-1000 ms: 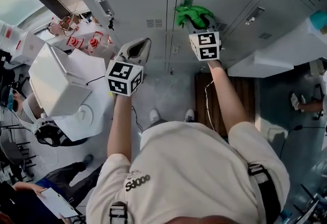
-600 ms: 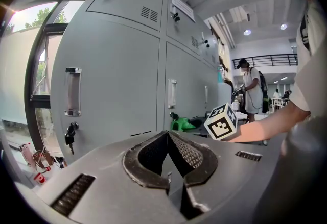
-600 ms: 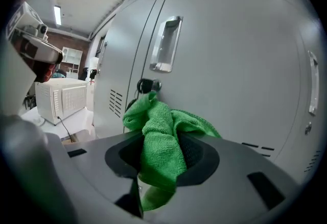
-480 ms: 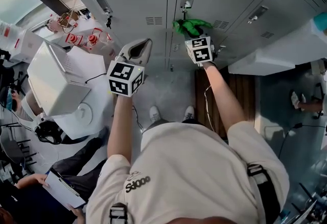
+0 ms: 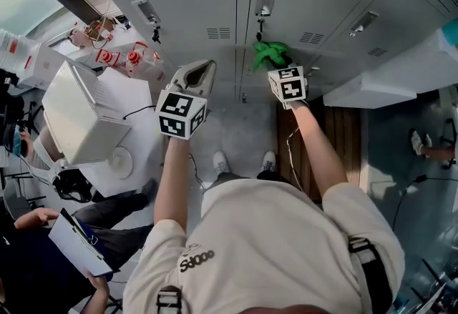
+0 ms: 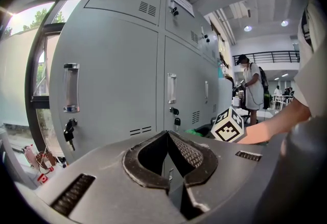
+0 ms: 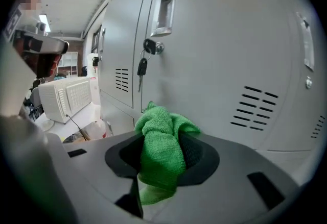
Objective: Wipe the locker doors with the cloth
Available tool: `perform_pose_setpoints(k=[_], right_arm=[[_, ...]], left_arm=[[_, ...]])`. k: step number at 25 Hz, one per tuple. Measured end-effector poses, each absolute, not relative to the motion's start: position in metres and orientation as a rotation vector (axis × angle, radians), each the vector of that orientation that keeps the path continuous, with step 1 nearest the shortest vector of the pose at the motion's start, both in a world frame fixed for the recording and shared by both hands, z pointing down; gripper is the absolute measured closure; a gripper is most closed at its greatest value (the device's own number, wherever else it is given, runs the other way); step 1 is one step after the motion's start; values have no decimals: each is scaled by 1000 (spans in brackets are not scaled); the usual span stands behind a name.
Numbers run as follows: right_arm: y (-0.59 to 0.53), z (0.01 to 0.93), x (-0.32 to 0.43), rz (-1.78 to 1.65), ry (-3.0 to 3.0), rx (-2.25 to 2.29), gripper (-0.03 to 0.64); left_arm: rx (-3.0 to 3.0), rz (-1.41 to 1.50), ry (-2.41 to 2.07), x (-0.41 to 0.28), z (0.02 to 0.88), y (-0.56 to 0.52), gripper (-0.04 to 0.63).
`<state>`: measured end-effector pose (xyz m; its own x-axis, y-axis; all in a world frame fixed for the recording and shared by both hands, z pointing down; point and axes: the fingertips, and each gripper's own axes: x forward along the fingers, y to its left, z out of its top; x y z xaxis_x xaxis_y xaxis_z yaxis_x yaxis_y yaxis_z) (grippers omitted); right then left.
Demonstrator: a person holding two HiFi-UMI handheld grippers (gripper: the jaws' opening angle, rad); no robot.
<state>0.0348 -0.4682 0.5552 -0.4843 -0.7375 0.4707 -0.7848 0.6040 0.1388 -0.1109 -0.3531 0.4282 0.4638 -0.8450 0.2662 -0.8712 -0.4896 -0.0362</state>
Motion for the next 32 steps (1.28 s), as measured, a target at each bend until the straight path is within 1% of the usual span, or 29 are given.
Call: perform_pose_setpoints(k=[6, 11, 17, 22, 27, 32], right_arm=[[-443, 512, 92, 99, -2335, 1293, 488], [-418, 447, 112, 3, -2397, 1321, 488], [-387, 360, 116, -168, -2498, 1335, 488], [-362, 306, 110, -288, -2591, 1323, 488], [-347, 278, 100, -394, -2628, 1297, 489], [-349, 275, 98, -411, -2623, 1293, 489]], left_arm=[[2682, 383, -1557, -94, 408, -358, 577], [2744, 341, -1565, -82, 383, -358, 577], [2857, 306, -1615, -69, 334, -354, 577], [2937, 269, -1661, -64, 297, -342, 577], [2998, 285, -1709, -61, 277, -330, 577], [3012, 286, -1706, -59, 274, -326, 577]])
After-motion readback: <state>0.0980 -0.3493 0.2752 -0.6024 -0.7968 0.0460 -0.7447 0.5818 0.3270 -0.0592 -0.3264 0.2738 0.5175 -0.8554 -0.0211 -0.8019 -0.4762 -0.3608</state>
